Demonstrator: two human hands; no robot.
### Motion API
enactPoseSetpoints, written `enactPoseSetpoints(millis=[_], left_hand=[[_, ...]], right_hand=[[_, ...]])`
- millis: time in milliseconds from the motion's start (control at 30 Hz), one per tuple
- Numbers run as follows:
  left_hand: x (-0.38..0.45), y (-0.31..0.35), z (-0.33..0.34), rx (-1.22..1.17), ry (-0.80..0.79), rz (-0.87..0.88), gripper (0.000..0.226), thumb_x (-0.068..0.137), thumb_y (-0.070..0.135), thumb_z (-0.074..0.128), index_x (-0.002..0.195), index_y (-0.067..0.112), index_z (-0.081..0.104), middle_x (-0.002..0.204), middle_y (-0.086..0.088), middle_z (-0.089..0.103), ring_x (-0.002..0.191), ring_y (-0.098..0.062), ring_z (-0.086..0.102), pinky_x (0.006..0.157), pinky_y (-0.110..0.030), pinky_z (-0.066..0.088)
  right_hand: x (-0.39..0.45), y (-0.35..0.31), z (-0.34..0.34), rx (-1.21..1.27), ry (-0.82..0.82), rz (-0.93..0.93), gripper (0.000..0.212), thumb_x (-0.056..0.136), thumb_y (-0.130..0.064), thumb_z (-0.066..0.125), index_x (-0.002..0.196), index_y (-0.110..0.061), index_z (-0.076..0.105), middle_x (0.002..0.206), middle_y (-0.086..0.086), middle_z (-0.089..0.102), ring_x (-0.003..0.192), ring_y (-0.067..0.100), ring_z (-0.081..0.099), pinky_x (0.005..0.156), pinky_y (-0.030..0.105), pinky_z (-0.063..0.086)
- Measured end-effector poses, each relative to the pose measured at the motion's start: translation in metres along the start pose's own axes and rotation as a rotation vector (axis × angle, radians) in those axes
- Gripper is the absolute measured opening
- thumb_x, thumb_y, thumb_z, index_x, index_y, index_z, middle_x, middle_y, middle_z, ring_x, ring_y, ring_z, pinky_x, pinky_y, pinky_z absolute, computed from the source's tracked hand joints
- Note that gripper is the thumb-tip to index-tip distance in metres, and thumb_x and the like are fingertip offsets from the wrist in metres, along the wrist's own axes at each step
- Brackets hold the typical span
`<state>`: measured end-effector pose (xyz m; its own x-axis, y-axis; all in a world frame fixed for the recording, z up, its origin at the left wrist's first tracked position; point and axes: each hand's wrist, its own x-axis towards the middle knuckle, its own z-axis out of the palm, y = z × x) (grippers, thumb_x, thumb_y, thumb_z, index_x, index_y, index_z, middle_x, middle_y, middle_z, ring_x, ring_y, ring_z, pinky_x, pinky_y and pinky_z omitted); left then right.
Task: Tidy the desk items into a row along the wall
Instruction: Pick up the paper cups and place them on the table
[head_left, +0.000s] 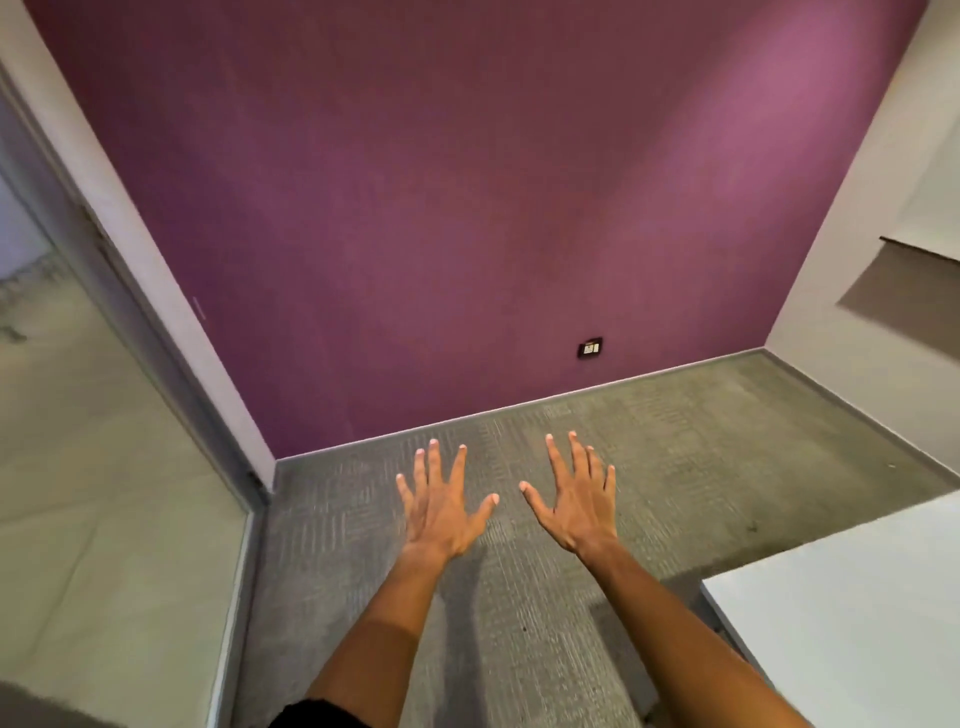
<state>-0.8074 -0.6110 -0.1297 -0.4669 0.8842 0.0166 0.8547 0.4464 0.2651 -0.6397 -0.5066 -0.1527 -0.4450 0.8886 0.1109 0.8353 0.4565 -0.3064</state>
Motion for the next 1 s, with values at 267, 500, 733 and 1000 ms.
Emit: enactPoseSetpoints(millis=[267, 500, 733, 1000], left_hand=[[0.173, 0.068, 0.041, -0.032, -0.080, 0.205, 0.087, 0.084, 0.073, 0.034, 0.152, 0.029, 0.003, 0.160, -0.009, -0.013, 0.147, -0.030, -0.014, 0.115, -0.062, -0.003], [0.330, 0.141, 0.055, -0.020, -0.094, 0.405, 0.088, 0.084, 0.074, 0.030, 0.151, 0.029, -0.003, 0.159, -0.010, -0.014, 0.147, -0.031, -0.011, 0.116, -0.060, 0.000], [0.440, 0.234, 0.077, -0.014, -0.143, 0.590, 0.086, 0.085, 0.071, 0.035, 0.151, 0.029, -0.001, 0.160, -0.011, -0.012, 0.147, -0.031, -0.010, 0.115, -0.060, 0.000], [0.534, 0.382, 0.141, 0.003, -0.248, 0.770, 0.086, 0.085, 0.069, 0.037, 0.151, 0.029, -0.001, 0.159, -0.011, -0.014, 0.147, -0.030, -0.015, 0.116, -0.060, -0.002]], right_hand=[[0.128, 0.088, 0.001, -0.080, 0.030, 0.216, 0.084, 0.080, -0.077, 0.014, 0.151, -0.034, 0.001, 0.161, 0.005, 0.000, 0.147, 0.033, 0.006, 0.117, 0.056, 0.008], [0.243, 0.152, -0.017, -0.106, 0.076, 0.442, 0.081, 0.085, -0.074, 0.024, 0.151, -0.034, -0.002, 0.161, 0.005, -0.004, 0.147, 0.032, 0.003, 0.117, 0.056, 0.005], [0.317, 0.222, -0.038, -0.104, 0.155, 0.615, 0.083, 0.082, -0.077, 0.017, 0.151, -0.035, -0.003, 0.161, 0.004, -0.004, 0.148, 0.032, 0.004, 0.117, 0.057, 0.006], [0.387, 0.368, -0.048, -0.131, 0.194, 0.779, 0.082, 0.084, -0.077, 0.018, 0.151, -0.035, -0.002, 0.161, 0.006, 0.000, 0.147, 0.033, 0.008, 0.116, 0.058, 0.010]])
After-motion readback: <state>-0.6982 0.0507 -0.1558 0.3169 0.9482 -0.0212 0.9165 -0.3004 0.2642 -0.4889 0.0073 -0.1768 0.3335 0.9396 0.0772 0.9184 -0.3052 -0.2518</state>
